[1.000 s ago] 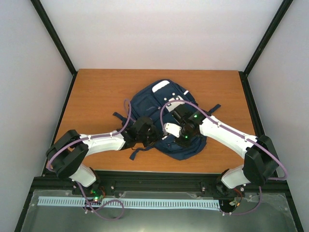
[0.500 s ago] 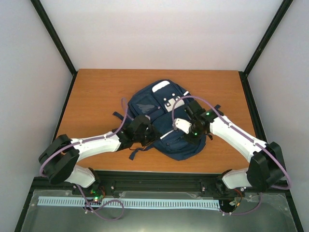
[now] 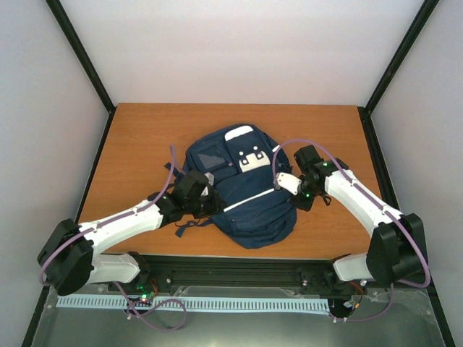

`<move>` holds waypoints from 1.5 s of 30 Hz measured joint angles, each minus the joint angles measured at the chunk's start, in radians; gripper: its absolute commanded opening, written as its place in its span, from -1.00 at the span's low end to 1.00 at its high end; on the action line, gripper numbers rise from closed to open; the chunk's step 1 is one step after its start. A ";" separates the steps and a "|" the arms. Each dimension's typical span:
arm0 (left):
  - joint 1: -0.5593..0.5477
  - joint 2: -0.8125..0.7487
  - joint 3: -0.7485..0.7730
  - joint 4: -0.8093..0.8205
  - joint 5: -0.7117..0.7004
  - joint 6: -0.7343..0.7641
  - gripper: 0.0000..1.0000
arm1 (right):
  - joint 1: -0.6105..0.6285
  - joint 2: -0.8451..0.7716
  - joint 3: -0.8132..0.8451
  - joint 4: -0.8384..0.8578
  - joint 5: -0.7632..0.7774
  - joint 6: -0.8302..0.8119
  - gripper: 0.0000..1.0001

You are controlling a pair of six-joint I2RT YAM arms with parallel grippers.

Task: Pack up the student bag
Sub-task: Zip the student bag at the center of the board, then reset both arms

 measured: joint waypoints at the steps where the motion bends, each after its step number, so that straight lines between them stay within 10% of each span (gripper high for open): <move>1: 0.006 -0.019 0.000 -0.032 0.000 0.023 -0.98 | -0.005 0.006 0.000 0.005 0.010 -0.010 -0.94; 27: 0.031 -0.037 0.060 -0.233 -0.020 0.340 -0.94 | -0.017 0.176 0.095 0.177 0.007 -0.146 -0.75; 30: 0.033 -0.031 0.083 -0.264 -0.029 0.356 0.01 | -0.024 0.169 0.095 0.194 0.002 -0.124 -0.53; 32: 0.033 -0.021 0.113 -0.308 -0.036 0.385 0.29 | -0.039 0.150 0.095 0.210 0.000 -0.105 -0.22; 41: 0.052 -0.029 0.248 -0.481 -0.132 0.463 0.90 | -0.262 -0.151 0.074 0.298 -0.076 0.043 0.95; 45: 0.093 -0.045 0.309 -0.564 -0.233 0.491 0.99 | -0.345 -0.249 0.074 0.312 -0.098 0.135 1.00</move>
